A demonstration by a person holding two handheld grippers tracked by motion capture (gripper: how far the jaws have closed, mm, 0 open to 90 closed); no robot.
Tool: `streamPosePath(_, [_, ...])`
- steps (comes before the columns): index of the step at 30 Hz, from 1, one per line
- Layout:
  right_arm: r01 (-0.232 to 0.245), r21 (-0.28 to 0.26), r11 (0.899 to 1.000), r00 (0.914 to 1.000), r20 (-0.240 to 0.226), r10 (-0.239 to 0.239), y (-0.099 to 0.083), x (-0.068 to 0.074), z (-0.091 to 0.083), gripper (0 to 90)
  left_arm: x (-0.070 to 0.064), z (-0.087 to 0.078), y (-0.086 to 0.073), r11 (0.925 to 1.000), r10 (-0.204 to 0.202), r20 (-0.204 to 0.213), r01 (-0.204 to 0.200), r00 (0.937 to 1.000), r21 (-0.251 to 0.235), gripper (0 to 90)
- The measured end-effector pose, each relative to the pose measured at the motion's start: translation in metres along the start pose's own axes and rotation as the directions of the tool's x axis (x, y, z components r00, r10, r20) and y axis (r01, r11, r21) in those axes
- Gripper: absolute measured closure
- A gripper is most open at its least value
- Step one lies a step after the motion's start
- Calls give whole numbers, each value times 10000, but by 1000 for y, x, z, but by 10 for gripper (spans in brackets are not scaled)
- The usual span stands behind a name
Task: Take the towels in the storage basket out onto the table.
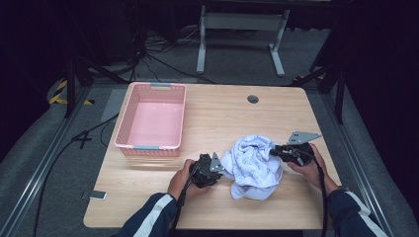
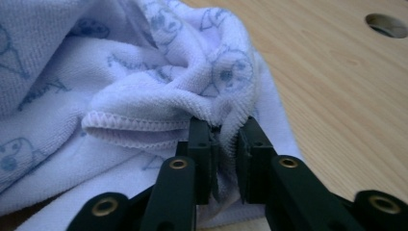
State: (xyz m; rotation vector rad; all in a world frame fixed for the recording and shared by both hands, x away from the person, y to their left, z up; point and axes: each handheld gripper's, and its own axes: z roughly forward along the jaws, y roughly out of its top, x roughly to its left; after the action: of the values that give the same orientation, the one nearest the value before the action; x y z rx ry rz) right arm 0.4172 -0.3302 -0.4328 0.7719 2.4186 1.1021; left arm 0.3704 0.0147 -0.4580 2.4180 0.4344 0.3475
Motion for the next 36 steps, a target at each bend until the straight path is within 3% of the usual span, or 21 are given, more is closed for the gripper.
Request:
streamPosePath(2, [30, -252, 9997, 9992, 409, -19, 0, -2, -8, 811, 1, -6, -1, 10000, 37, -260, -37, 9997, 10, 769])
streamPosePath(4, [-107, -627, 9980, 9977, 661, 148, 1, -6, -19, 815, 5, -18, -5, 9996, -248, -521, 240, 9983, -168, 775])
streamPosePath(5, [-242, -837, 9962, 9944, 1003, 326, 0, -10, -28, 815, 10, -28, -10, 9983, -467, -711, 440, 9964, -386, 783])
streamPosePath(8, [-407, -982, 9943, 9904, 1277, 531, -2, -15, -35, 816, 15, -39, -15, 9959, -690, -875, 634, 9938, -648, 791])
streamPosePath(11, [-949, -1153, 9888, 9730, 1994, 1167, -11, -30, -50, 816, 19, -49, -21, 9941, -929, -1071, 861, 9899, -659, 793])
streamPosePath(12, [-949, -1153, 9888, 9730, 1994, 1167, -11, -30, -50, 816, 20, -51, -24, 9940, -975, -1140, 912, 9887, -596, 793])
streamPosePath(14, [-1240, -1011, 9871, 9598, 2403, 1452, -19, -39, -57, 817, 23, -54, -31, 9900, -1342, -1225, 1277, 9833, -594, 795])
streamPosePath(17, [-1638, -778, 9834, 9438, 2777, 1792, -26, -47, -59, 817, 25, -57, -39, 9885, -1489, -1363, 1438, 9794, -463, 795])
streamPosePath(20, [-1945, -630, 9789, 9331, 2959, 2044, -28, -51, -58, 816, 26, -60, -46, 9861, -1654, -1527, 1608, 9743, -419, 793])
streamPosePath(22, [-1955, -570, 9790, 9344, 2922, 2036, -28, -51, -57, 805, 26, -60, -48, 9813, -1916, -1616, 1857, 9681, -512, 768])
streamPosePath(25, [-1781, -415, 9831, 9367, 2988, 1823, -26, -46, -53, 727, 23, -60, -47, 9821, -1863, -1582, 1795, 9697, -563, 707])
streamPosePath(27, [-1735, -378, 9841, 9386, 2961, 1768, -25, -45, -52, 586, 20, -62, -44, 9827, -1784, -1515, 1683, 9722, -771, 563])
streamPosePath(29, [-1781, -539, 9825, 9355, 3004, 1860, -24, -45, -54, 532, 15, -67, -39, 9803, -1821, -1745, 1647, 9677, -1094, 448])
streamPosePath(31, [-1805, -882, 9796, 9426, 2688, 1979, -23, -45, -59, 512, 7, -75, -31, 9763, -1654, -1621, 1382, 9728, -1665, 378])
streamPosePath(33, [-1538, -1474, 9770, 9420, 2765, 1900, -19, -41, -68, 518, -1, -81, -20, 9671, -1610, -1368, 1285, 9774, -2196, 340])
streamPosePath(35, [-1505, -1888, 9704, 9514, 2390, 1941, -15, -37, -73, 525, -12, -85, -9, 9636, -1256, -1269, 906, 9839, -2515, 312])
streamPosePath(36, [-1371, -1973, 9707, 9562, 2295, 1818, -14, -35, -73, 525, -19, -85, -1, 9586, -986, -976, 682, 9903, -2764, 312])
